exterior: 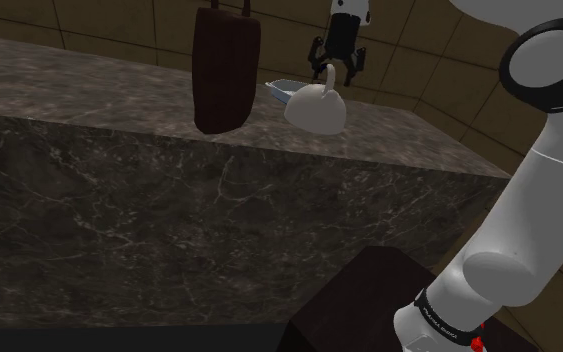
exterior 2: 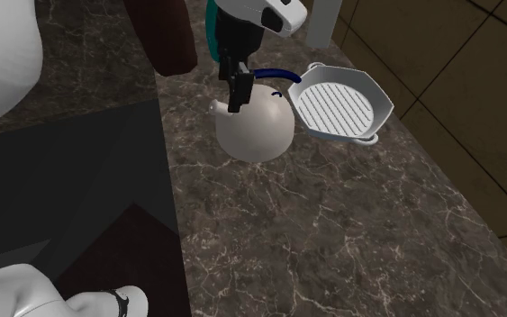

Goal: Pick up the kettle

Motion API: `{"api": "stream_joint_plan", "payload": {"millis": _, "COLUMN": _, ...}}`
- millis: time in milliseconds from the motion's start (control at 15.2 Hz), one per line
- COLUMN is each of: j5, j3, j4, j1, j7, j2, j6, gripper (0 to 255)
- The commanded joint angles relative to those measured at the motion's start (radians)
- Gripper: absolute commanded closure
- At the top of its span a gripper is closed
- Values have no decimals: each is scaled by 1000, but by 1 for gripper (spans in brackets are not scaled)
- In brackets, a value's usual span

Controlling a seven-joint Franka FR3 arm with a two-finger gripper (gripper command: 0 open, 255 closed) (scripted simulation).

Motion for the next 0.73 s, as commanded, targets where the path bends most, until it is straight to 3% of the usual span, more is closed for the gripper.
{"api": "stream_joint_plan", "payload": {"millis": 0, "j5": -1, "j3": 0, "j4": -12, "j1": 0, "j7": -2, "j2": -5, "j6": 7, "gripper": 255}}
{"api": "stream_joint_plan", "payload": {"millis": 660, "j5": 1, "j3": -1, "j4": 16, "j1": -1, "j7": 0, "j2": 6, "j6": -10, "gripper": 255}}
